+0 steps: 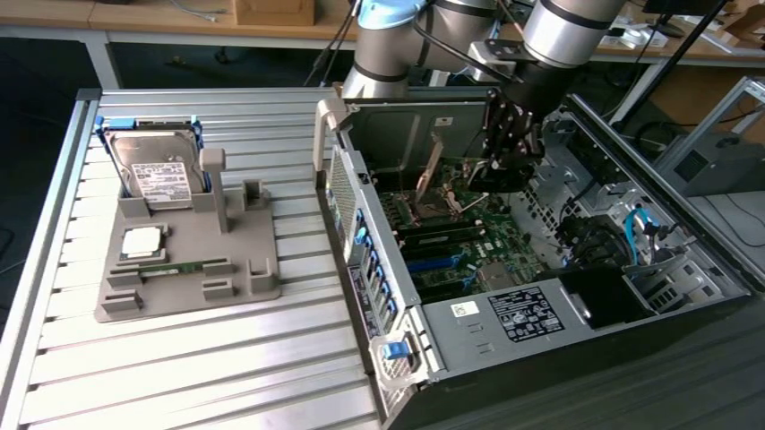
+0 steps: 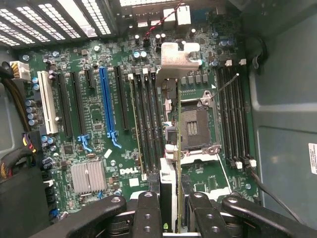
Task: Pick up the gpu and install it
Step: 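Insert the gpu into the slot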
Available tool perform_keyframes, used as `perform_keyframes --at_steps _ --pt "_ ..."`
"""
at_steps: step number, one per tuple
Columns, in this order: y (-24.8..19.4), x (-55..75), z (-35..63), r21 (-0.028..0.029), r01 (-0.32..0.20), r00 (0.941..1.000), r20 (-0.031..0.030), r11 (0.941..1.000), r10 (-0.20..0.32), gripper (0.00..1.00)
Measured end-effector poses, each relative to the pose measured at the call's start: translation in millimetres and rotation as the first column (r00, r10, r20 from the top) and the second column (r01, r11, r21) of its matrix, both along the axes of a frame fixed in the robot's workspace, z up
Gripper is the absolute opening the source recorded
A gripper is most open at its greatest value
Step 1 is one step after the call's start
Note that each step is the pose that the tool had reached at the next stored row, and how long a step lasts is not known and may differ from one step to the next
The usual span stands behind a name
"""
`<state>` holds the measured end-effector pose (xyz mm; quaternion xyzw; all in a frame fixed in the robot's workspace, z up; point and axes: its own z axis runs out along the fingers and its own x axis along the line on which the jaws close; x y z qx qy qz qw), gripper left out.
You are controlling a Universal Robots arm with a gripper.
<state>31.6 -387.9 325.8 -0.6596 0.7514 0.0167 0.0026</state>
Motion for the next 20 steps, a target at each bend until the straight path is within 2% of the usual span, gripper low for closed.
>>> perform_keyframes --at_steps 20 --pt "0.0 0.0 -0.7 0.0 -0.044 0.999 0.0 0.999 0.044 0.27"
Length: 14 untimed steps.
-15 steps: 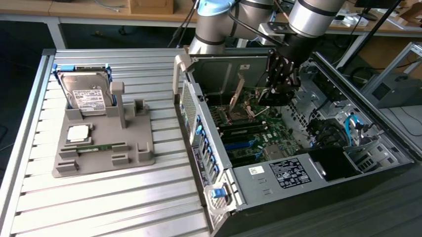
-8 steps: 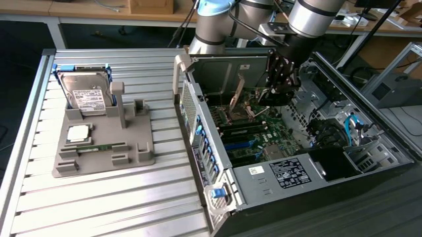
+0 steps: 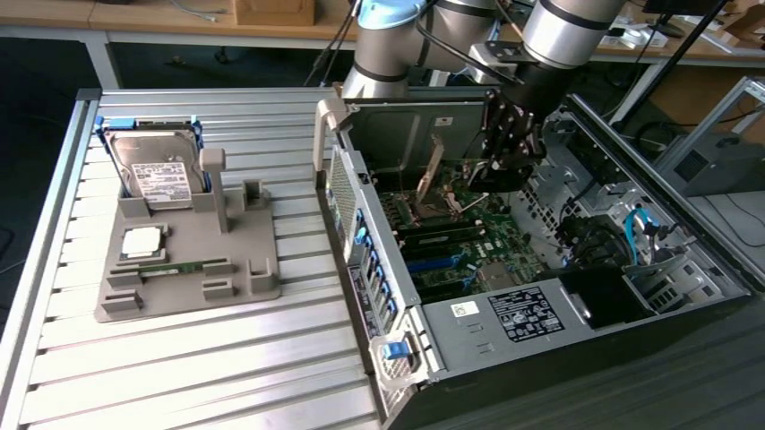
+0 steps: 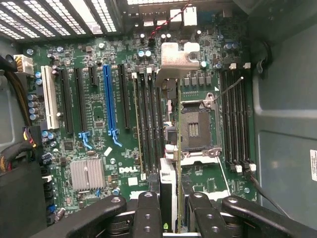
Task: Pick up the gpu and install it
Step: 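Insert the gpu into the slot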
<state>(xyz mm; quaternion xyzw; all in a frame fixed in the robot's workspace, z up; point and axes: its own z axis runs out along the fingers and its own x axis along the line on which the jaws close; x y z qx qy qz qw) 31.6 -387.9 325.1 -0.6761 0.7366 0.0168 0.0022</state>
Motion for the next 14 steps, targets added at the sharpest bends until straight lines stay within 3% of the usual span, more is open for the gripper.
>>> perform_keyframes --at_steps 14 --pt "0.0 0.0 -0.5 0.0 -0.03 0.9996 0.0 0.9996 0.03 0.27"
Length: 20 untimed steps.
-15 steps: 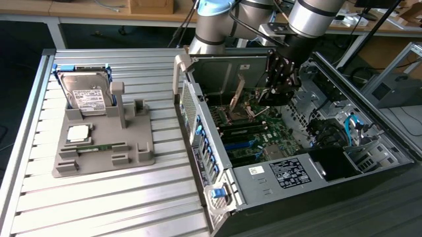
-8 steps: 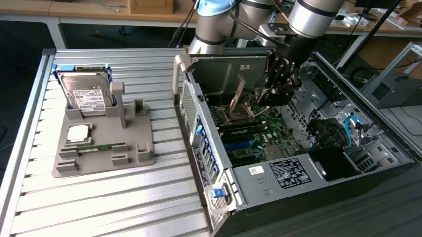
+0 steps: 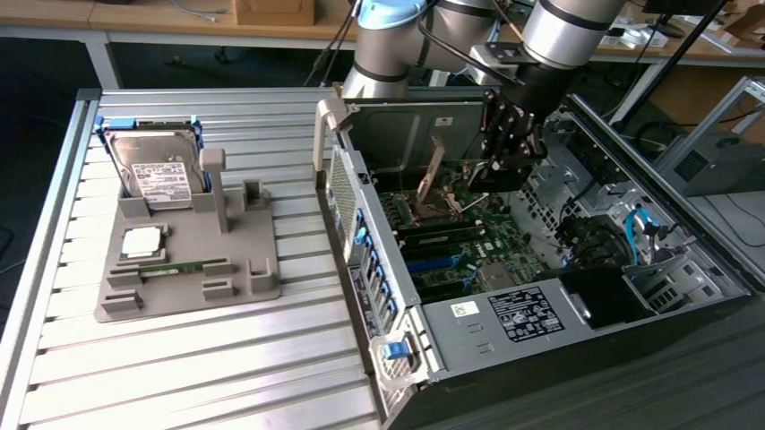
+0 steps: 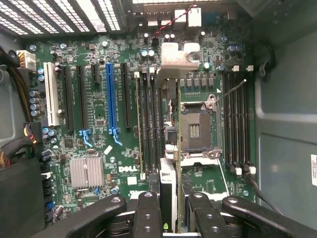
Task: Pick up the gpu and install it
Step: 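Insert the gpu into the slot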
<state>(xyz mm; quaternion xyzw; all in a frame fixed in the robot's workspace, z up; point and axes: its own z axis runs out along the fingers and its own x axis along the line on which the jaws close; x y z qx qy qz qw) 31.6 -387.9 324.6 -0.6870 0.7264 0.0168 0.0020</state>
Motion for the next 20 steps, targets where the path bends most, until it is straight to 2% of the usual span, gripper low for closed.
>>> perform_keyframes --at_steps 20 --pt "-0.1 0.0 -0.7 0.0002 -0.046 0.9989 0.0 0.9989 0.046 0.27"
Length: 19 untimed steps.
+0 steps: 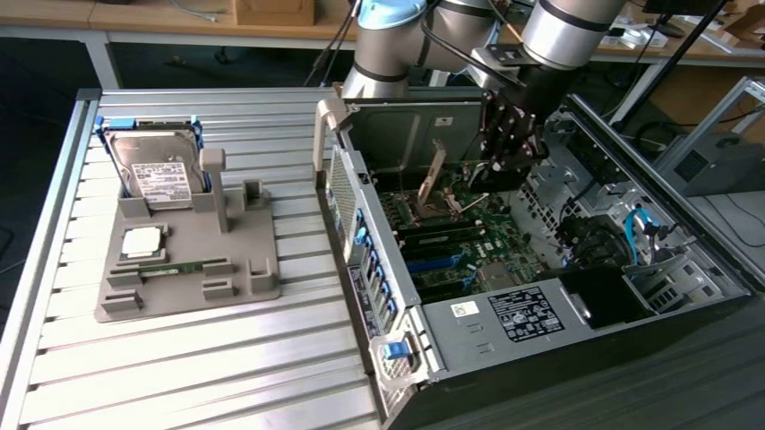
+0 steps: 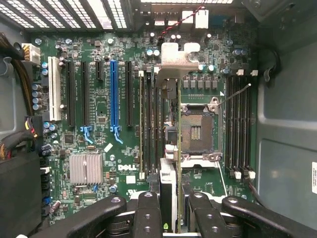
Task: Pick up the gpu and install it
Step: 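Insert the gpu into the slot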
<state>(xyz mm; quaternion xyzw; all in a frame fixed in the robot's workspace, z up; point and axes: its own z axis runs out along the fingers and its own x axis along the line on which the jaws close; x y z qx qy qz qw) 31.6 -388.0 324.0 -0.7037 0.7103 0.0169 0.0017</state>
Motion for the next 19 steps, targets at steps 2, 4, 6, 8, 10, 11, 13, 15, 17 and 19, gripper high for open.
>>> perform_keyframes --at_steps 2,4,6,8,10,11,13,15,17,19 --pt "-1.6 0.0 0.0 0.0 0.0 1.0 0.0 1.0 0.0 0.27" --pt "-2.8 0.0 -0.1 -0.0001 0.0 1.0 0.0 1.0 0.0 0.27" --pt "-3.5 0.0 -0.1 -0.0002 0.0 1.0 -0.0001 1.0 0.0 0.27" --pt "-3.8 0.0 -0.1 -0.0002 0.0 1.0 0.0 1.0 0.0 0.27" --pt "-5.0 0.0 -0.6 -0.0001 0.0 1.0 0.0 1.0 0.0 0.27" --pt "-5.1 0.0 -0.6 -0.0001 0.0 1.0 0.0 1.0 0.0 0.27" --pt "-5.6 0.0 -0.7 -0.0001 0.0 1.0 0.0 1.0 0.0 0.27" --pt "-6.0 0.0 -0.9 -0.0002 0.0 1.0 0.0 1.0 0.0 0.27" --pt "-9.2 -0.2 -4.6 -0.0001 0.0 1.0 0.0 1.0 0.0 0.27" --pt "-9.2 -0.2 -4.8 -0.0002 0.0 1.0 0.0 1.0 0.0 0.27"
